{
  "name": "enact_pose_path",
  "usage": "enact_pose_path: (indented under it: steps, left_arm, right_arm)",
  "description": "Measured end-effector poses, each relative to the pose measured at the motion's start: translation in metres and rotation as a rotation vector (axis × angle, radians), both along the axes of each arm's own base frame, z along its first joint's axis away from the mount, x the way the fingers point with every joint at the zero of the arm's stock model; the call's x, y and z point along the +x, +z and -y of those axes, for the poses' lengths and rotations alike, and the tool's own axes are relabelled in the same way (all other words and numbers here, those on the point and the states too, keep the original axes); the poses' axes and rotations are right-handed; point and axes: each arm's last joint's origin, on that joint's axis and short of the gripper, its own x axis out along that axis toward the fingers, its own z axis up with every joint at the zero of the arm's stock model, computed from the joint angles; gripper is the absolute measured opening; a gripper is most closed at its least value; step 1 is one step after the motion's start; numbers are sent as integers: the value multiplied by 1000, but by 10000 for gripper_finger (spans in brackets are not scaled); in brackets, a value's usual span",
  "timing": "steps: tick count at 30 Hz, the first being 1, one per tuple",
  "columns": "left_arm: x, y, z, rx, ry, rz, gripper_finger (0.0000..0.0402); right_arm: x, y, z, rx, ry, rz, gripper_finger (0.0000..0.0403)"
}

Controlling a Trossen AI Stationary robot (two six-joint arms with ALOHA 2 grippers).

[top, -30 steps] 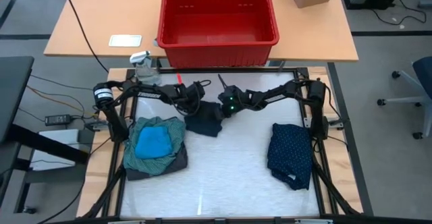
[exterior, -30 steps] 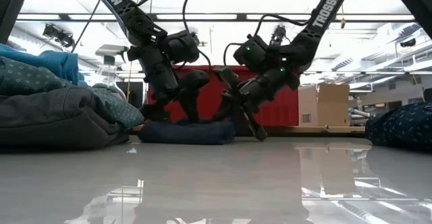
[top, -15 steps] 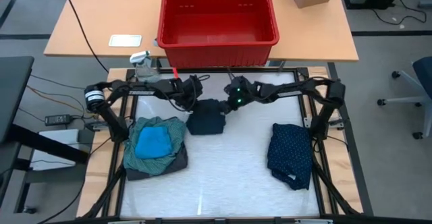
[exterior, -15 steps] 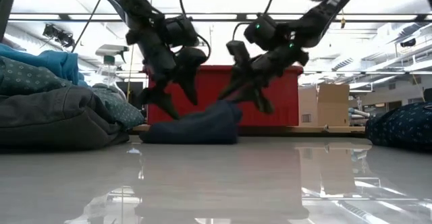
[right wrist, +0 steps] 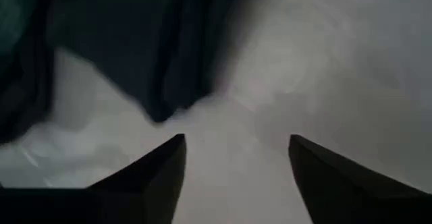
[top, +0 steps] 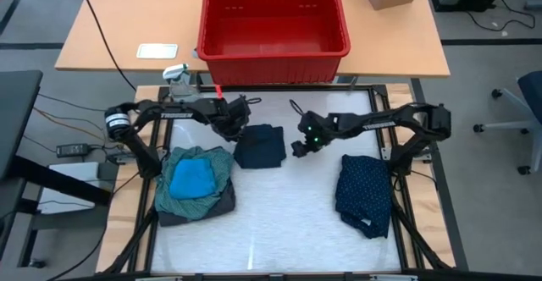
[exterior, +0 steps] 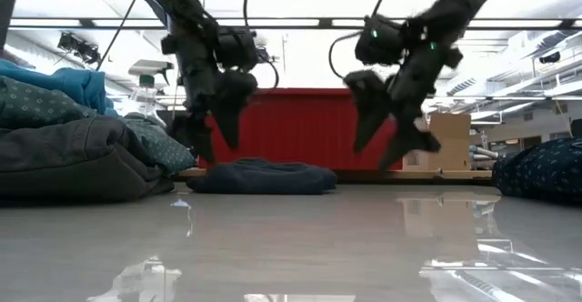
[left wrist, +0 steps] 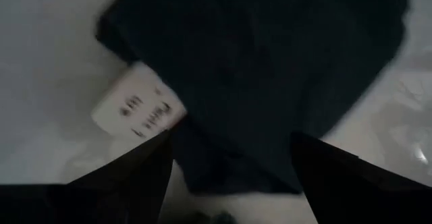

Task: Fold laundry
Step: Fold the dark blue shorts, then stack the dark blue shorts on top of the blue shirt

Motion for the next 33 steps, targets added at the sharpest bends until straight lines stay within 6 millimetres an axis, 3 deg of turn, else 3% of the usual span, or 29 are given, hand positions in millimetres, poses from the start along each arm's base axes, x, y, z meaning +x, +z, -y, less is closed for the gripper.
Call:
enact_pose_path:
  steps: [8,15,20,27,29,33]
  left_arm:
    - [14,-41,-18,-83,6,-5,299]
    - [32,-57,-18,-153,-54,110,285]
    - [48,-56,-4,-99,-119,208,210]
    - [71,-49,19,-17,-224,368,49]
    - [75,-47,25,-33,-218,398,15]
    - [88,-36,39,-94,-195,525,9]
  right_arm:
    - [21,-44,8,80,-158,148,346]
    - [42,-53,17,98,-137,204,342]
    - [43,-52,19,96,-116,184,267]
    - [39,-51,19,143,30,186,36]
    - [34,-44,15,199,80,183,23]
    - [17,-1,6,253,184,194,24]
